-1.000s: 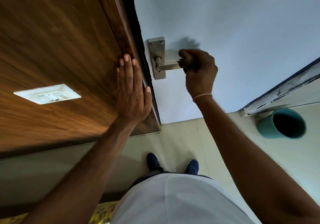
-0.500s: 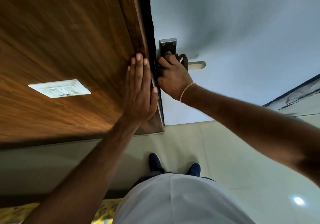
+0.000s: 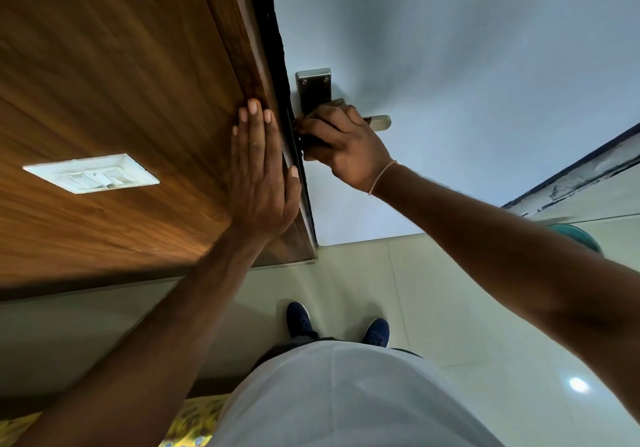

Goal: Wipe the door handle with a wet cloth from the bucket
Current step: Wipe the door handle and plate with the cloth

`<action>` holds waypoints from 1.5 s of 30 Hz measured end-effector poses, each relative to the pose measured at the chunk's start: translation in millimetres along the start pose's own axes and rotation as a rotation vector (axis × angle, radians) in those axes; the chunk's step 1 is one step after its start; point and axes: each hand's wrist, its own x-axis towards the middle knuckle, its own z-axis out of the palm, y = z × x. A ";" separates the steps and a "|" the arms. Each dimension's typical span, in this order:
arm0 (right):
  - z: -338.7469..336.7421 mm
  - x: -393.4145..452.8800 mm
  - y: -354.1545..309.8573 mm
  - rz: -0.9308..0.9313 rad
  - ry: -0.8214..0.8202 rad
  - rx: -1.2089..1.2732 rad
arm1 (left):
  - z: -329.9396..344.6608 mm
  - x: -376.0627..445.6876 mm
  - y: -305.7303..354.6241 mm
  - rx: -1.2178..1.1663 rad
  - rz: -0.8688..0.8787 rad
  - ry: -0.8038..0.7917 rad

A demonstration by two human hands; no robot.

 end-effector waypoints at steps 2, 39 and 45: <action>-3.5 -3.9 5.7 -0.014 0.030 0.038 | -0.1 0.6 0.6 -0.005 0.001 0.002; 0.5 6.5 -68.4 1.001 0.119 0.245 | -0.2 -0.1 -12.3 -0.150 0.064 -0.041; -7.5 -7.2 -56.5 1.101 0.201 0.318 | 1.1 -0.2 -13.4 -0.138 0.067 -0.049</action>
